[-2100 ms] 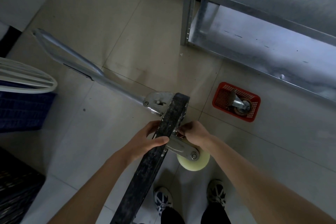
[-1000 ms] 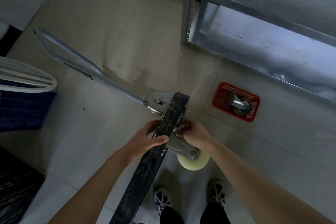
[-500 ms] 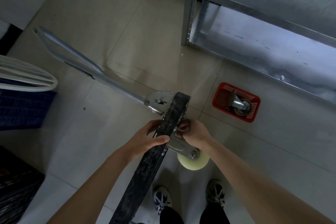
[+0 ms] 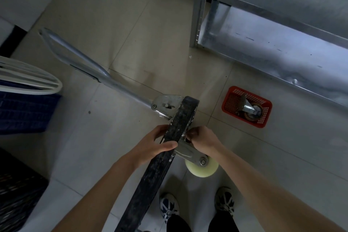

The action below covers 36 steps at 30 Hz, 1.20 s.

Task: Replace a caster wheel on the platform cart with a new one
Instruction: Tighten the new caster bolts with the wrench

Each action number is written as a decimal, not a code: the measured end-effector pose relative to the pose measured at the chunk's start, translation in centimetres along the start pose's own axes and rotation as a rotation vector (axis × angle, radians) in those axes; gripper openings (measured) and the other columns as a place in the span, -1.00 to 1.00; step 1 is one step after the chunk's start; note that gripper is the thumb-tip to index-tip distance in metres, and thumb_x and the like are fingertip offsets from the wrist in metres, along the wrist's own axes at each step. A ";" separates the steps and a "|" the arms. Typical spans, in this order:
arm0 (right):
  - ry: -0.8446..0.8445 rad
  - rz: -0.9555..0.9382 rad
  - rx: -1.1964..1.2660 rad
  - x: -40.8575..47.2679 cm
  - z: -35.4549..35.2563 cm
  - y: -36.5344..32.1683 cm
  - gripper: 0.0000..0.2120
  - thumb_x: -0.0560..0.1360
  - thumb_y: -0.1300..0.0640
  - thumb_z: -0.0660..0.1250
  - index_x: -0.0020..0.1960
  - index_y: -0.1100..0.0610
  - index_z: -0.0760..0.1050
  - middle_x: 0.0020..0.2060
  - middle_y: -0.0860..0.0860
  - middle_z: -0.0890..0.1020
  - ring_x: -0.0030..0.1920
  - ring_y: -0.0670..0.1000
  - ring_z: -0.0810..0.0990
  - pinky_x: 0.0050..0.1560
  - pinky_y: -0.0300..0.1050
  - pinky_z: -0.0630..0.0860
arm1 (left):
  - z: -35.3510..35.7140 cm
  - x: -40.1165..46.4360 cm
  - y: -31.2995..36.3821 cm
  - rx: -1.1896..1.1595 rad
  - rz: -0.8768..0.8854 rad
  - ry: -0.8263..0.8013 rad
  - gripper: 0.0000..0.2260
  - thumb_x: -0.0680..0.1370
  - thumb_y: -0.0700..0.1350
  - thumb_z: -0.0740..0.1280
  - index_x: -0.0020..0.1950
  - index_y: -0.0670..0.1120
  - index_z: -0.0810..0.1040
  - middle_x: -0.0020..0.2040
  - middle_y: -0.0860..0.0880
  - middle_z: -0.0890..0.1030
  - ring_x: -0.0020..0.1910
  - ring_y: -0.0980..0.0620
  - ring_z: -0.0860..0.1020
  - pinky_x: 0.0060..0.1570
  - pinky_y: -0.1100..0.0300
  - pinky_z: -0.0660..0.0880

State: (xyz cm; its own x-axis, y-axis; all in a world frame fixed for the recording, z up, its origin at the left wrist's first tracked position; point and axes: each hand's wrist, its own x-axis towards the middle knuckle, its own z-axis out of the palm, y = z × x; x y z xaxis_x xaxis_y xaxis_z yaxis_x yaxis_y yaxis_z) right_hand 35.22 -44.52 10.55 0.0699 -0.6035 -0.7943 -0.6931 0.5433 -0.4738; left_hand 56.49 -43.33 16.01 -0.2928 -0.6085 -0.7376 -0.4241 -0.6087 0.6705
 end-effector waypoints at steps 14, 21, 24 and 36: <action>0.060 -0.020 0.055 0.1 0.2 0.1 -0.77 0.41 -0.10 0.25 -0.02 -0.11 0.61 -0.13 -0.10 0.70 -0.10 0.02 0.67 -0.05 0.04 0.65 | 0.1 0.0 0.0 -0.011 -0.007 0.006 -0.23 0.27 0.37 0.46 0.42 0.18 0.38 0.32 0.18 0.54 0.30 0.18 0.51 0.39 -0.02 0.39; 0.034 -0.047 0.029 0.3 0.4 0.2 -0.86 0.45 -0.08 0.35 0.00 -0.17 0.59 -0.08 -0.18 0.69 -0.03 -0.04 0.66 0.05 0.03 0.63 | 0.1 0.0 0.0 -0.007 0.000 -0.001 -0.23 0.29 0.37 0.46 0.44 0.18 0.37 0.33 0.19 0.54 0.31 0.20 0.50 0.40 0.01 0.38; 0.000 -0.032 0.017 0.4 0.3 0.2 -0.84 0.51 -0.11 0.29 0.00 -0.21 0.64 -0.08 -0.15 0.71 -0.06 0.00 0.67 0.02 0.05 0.64 | 0.1 0.0 -0.2 -0.019 -0.001 -0.002 -0.23 0.30 0.36 0.47 0.45 0.17 0.37 0.33 0.19 0.54 0.32 0.19 0.50 0.40 -0.01 0.37; 0.002 -0.008 0.036 0.1 0.1 0.2 -0.82 0.45 -0.10 0.24 -0.16 -0.08 0.58 -0.21 -0.11 0.69 -0.12 0.03 0.66 -0.04 0.02 0.60 | 0.1 -0.1 0.1 -0.027 -0.008 0.004 -0.21 0.29 0.35 0.47 0.46 0.14 0.37 0.33 0.15 0.55 0.32 0.14 0.51 0.42 -0.10 0.38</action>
State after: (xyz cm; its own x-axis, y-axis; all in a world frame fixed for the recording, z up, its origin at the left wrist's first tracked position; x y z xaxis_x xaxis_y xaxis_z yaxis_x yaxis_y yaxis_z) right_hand 35.17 -44.42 10.29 0.0741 -0.6089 -0.7898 -0.6663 0.5590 -0.4935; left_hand 56.40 -43.25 16.11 -0.2860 -0.6051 -0.7430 -0.4032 -0.6274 0.6662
